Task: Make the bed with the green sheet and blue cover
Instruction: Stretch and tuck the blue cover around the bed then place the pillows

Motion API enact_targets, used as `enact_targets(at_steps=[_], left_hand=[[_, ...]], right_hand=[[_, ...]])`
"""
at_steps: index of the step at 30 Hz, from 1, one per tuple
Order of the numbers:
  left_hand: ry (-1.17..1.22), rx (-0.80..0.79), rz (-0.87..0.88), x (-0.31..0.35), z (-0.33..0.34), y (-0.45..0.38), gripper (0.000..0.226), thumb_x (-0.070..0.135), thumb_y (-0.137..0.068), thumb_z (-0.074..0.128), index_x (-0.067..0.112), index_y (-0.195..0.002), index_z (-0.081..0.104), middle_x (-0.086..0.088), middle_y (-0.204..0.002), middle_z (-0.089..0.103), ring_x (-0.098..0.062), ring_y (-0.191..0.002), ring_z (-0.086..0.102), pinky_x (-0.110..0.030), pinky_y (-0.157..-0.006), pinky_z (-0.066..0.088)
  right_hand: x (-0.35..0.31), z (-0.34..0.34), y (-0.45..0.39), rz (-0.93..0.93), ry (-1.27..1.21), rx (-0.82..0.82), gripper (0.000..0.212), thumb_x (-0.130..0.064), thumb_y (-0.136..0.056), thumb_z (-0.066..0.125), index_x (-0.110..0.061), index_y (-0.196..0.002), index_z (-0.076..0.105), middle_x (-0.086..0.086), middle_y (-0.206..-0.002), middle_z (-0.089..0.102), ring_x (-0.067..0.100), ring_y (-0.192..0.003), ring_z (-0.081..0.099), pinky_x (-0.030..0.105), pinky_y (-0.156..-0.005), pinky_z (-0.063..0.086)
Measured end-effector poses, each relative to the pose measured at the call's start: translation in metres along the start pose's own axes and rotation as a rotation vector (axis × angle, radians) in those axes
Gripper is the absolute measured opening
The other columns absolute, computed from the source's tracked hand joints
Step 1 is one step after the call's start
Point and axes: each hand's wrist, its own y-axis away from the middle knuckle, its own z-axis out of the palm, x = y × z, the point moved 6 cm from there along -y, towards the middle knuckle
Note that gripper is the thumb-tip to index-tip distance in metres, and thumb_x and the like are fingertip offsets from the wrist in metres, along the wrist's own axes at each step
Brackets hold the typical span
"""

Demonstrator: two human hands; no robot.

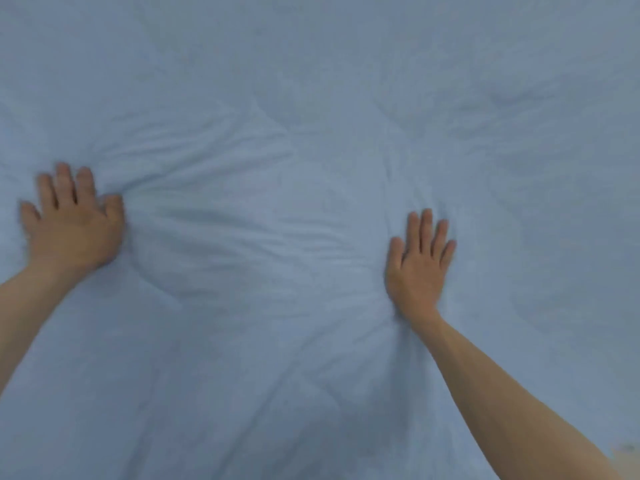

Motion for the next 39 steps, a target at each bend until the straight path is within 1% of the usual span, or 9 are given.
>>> enact_targets(at_steps=[4,6,10,15,23,30,33,37,39], left_hand=[[-0.052,-0.077,0.029,0.088,0.034,0.066,0.071,0.036,-0.095,0.002,0.0,-0.156,0.007,-0.024,-0.165,-0.006,-0.043,-0.153,-0.005,-0.063,-0.121,0.002],[-0.069,0.086,0.303,0.188,0.051,0.152,0.064,0.033,-0.099,0.014,0.002,-0.156,0.017,-0.023,-0.166,0.008,-0.037,-0.154,0.004,-0.054,-0.123,-0.011],[-0.058,0.07,0.83,0.382,0.123,0.347,0.061,0.039,-0.099,0.039,0.012,-0.154,0.036,-0.012,-0.165,0.022,-0.03,-0.154,0.016,-0.062,-0.121,0.009],[-0.065,-0.175,1.084,0.504,0.227,0.52,0.061,0.045,-0.103,0.043,0.015,-0.155,0.035,-0.009,-0.166,0.023,-0.03,-0.154,0.015,-0.066,-0.118,0.017],[-0.276,-0.275,1.373,0.53,0.301,0.633,0.063,0.05,-0.103,0.041,0.026,-0.159,0.024,-0.001,-0.168,0.016,-0.027,-0.155,0.015,-0.063,-0.12,0.012],[-0.466,-0.411,1.891,0.598,0.285,0.654,0.052,0.049,-0.099,0.048,0.031,-0.148,0.045,-0.001,-0.167,0.019,-0.03,-0.155,0.014,-0.062,-0.117,0.026],[-0.367,-0.318,1.619,0.678,0.264,0.635,0.056,0.046,-0.102,0.044,0.028,-0.155,0.037,-0.003,-0.166,0.023,-0.027,-0.154,0.018,-0.057,-0.116,0.031],[-0.035,-0.276,0.5,0.776,0.254,0.566,0.07,0.054,-0.099,0.047,0.024,-0.158,0.025,-0.01,-0.167,0.015,-0.03,-0.155,0.011,-0.062,-0.118,0.021],[0.012,-0.361,0.182,0.812,0.271,0.566,0.085,0.071,-0.092,0.043,0.032,-0.16,0.009,-0.008,-0.169,-0.005,-0.031,-0.155,-0.006,-0.073,-0.113,0.011]], right_hand=[[0.195,-0.003,0.088,0.474,-0.062,-0.061,0.068,-0.051,-0.099,0.019,-0.018,-0.16,0.019,0.007,-0.168,0.013,0.032,-0.154,0.01,0.054,-0.123,0.008],[0.251,-0.003,0.124,0.604,-0.079,-0.088,0.065,-0.05,-0.103,0.023,-0.02,-0.16,0.018,0.005,-0.168,0.012,0.031,-0.154,0.009,0.056,-0.122,0.009],[0.318,-0.008,0.177,0.701,-0.135,-0.156,0.063,-0.046,-0.105,0.031,-0.022,-0.161,0.013,0.0,-0.169,0.003,0.026,-0.155,0.0,0.052,-0.123,0.005],[0.343,-0.047,0.141,0.479,-0.259,-0.069,0.057,-0.038,-0.106,0.035,-0.016,-0.157,0.028,0.006,-0.167,0.016,0.03,-0.155,0.008,0.051,-0.124,0.008],[0.386,-0.053,-0.045,-0.252,-0.049,-0.063,0.062,-0.053,-0.103,0.028,-0.026,-0.159,0.022,-0.003,-0.168,0.012,0.024,-0.155,0.006,0.052,-0.122,0.007],[0.736,-0.054,0.064,0.685,-0.336,-0.204,0.07,-0.064,-0.1,0.015,-0.032,-0.16,-0.004,-0.012,-0.167,-0.015,0.021,-0.154,-0.014,0.057,-0.122,0.005],[0.766,-0.066,0.082,0.564,-0.369,-0.363,0.068,-0.057,-0.103,0.021,-0.03,-0.16,-0.004,-0.008,-0.167,-0.016,0.025,-0.154,-0.01,0.056,-0.123,0.006],[0.758,-0.087,0.082,0.435,-0.346,-0.391,0.061,-0.049,-0.105,0.025,-0.022,-0.159,0.015,0.003,-0.169,0.002,0.03,-0.154,0.001,0.053,-0.123,0.011],[0.742,-0.096,0.082,0.38,-0.384,-0.389,0.061,-0.049,-0.106,0.026,-0.023,-0.16,0.015,0.003,-0.169,0.004,0.029,-0.154,0.0,0.051,-0.124,0.011]])
